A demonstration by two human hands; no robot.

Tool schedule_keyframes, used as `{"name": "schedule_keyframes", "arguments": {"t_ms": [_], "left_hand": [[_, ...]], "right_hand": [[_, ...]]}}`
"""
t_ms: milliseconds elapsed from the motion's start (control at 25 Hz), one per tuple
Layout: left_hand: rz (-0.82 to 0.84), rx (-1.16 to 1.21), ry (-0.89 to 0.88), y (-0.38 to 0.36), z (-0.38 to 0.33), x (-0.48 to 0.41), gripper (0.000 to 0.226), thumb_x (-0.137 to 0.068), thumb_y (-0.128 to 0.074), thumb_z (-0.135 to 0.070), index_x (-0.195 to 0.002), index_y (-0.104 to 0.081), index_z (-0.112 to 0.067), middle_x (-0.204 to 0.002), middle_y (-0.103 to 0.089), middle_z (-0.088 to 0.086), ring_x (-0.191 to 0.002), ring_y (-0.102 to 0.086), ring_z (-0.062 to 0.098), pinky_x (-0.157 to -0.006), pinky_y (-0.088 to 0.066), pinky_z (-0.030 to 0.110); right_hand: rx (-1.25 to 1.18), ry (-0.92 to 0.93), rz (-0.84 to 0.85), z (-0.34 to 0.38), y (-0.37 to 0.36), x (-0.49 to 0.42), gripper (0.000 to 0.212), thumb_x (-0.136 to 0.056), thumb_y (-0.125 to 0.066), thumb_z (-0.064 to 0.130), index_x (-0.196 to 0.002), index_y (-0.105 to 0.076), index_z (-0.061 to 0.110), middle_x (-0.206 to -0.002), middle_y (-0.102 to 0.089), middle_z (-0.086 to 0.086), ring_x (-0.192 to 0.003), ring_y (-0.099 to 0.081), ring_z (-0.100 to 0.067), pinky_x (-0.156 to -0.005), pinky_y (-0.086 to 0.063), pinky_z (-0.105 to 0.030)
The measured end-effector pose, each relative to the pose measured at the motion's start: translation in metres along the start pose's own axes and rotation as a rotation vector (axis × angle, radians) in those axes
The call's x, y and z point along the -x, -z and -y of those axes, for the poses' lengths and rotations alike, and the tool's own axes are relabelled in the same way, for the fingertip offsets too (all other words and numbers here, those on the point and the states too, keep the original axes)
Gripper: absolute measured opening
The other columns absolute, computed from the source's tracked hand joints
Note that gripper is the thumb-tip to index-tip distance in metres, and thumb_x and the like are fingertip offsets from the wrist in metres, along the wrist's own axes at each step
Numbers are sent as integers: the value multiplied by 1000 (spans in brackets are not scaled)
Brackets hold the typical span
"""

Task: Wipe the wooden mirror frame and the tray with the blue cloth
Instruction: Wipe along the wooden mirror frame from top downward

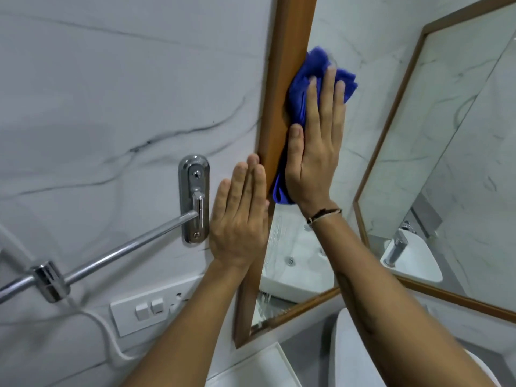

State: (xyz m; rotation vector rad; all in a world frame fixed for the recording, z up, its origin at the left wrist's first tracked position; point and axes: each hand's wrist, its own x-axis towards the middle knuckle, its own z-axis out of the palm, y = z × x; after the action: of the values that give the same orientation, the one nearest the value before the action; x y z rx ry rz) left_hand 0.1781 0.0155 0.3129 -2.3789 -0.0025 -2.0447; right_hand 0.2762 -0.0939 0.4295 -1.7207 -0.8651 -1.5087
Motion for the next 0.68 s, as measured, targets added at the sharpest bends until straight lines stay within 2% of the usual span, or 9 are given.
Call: {"name": "schedule_keyframes", "arguments": {"t_ms": [80,200,280,400,560,680], "left_hand": [[-12,6,-9,0,-1,1,60,-120,-37,-25,-172,-18,-4,-180,-19,11,-167,-22,24,-140,-15,42],[-12,31,-15,0,0,5,59,-121,-36,-25,-172,-18,-2,-180,-18,12,-168,-20,24,-140,-15,42],[-4,18,-36,-3,2,9,60,-122,-39,-24,-173,-15,-2,-181,-15,13,-169,-17,24,-141,-13,42],[52,70,-21,-2,1,32,64,-122,-38,-21,-175,-7,-2,-185,-5,12,-173,-8,24,-142,-8,42],[213,114,2,7,-4,107,67,-123,-33,-26,-176,0,-2,-187,7,12,-174,1,25,-142,-2,41],[349,109,-3,11,-1,159,80,-116,-41,-29,-176,3,-2,-187,11,12,-174,6,24,-142,0,40]], "right_hand": [[5,-40,47,10,4,67,58,-119,-33,28,-172,-32,5,-179,-25,-30,-170,-18,-50,-140,-16,-60],[-47,-167,214,26,12,186,61,-121,-28,36,-178,-10,28,-187,-5,-6,-175,-5,-34,-142,-7,-52],[-42,-248,330,26,15,252,62,-121,-25,42,-179,-5,28,-188,-1,-1,-175,-2,-29,-143,-3,-45],[55,-311,482,23,18,316,65,-121,-24,43,-179,-3,21,-188,0,-6,-175,0,-30,-143,0,-41],[130,-301,515,22,22,355,65,-122,-22,42,-179,-3,18,-188,0,-7,-175,1,-28,-142,0,-39],[151,-277,553,29,25,389,64,-122,-22,43,-179,-1,20,-188,3,-4,-175,3,-25,-142,-6,-40]]}}
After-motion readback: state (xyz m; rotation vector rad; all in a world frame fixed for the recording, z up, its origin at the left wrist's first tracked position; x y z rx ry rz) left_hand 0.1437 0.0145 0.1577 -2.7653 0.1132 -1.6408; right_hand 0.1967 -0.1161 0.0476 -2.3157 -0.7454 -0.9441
